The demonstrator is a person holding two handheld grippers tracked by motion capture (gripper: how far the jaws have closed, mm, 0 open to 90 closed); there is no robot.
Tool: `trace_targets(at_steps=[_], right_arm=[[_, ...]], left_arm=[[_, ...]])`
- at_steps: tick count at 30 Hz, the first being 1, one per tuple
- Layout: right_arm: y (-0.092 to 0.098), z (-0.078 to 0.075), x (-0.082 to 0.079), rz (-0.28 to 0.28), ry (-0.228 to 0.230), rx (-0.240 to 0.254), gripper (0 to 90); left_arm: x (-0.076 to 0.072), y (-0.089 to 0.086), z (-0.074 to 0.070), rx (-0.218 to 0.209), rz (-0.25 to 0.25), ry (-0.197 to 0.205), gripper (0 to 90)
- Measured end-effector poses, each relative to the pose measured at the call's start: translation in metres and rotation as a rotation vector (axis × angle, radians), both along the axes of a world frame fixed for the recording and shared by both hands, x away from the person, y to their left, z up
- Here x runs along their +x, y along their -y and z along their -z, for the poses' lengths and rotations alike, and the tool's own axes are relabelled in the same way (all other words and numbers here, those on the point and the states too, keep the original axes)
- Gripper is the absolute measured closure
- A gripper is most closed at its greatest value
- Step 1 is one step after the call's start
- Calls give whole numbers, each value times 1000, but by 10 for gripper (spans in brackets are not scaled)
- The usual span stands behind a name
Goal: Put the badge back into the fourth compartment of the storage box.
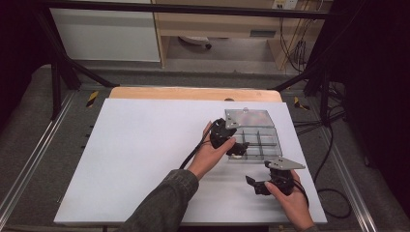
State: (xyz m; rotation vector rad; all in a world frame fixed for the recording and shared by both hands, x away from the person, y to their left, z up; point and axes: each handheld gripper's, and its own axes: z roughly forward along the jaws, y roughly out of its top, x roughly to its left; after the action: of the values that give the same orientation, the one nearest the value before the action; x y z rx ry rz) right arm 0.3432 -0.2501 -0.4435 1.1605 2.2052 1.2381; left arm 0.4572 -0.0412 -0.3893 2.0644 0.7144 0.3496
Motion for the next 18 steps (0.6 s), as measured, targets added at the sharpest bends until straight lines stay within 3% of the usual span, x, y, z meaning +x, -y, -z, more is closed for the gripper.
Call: trace_targets(at_steps=[18], right_arm=[[1, -1, -1, 3, 3, 6, 36]], left_arm=[[0, -28, -11, -23, -44, 11, 73]])
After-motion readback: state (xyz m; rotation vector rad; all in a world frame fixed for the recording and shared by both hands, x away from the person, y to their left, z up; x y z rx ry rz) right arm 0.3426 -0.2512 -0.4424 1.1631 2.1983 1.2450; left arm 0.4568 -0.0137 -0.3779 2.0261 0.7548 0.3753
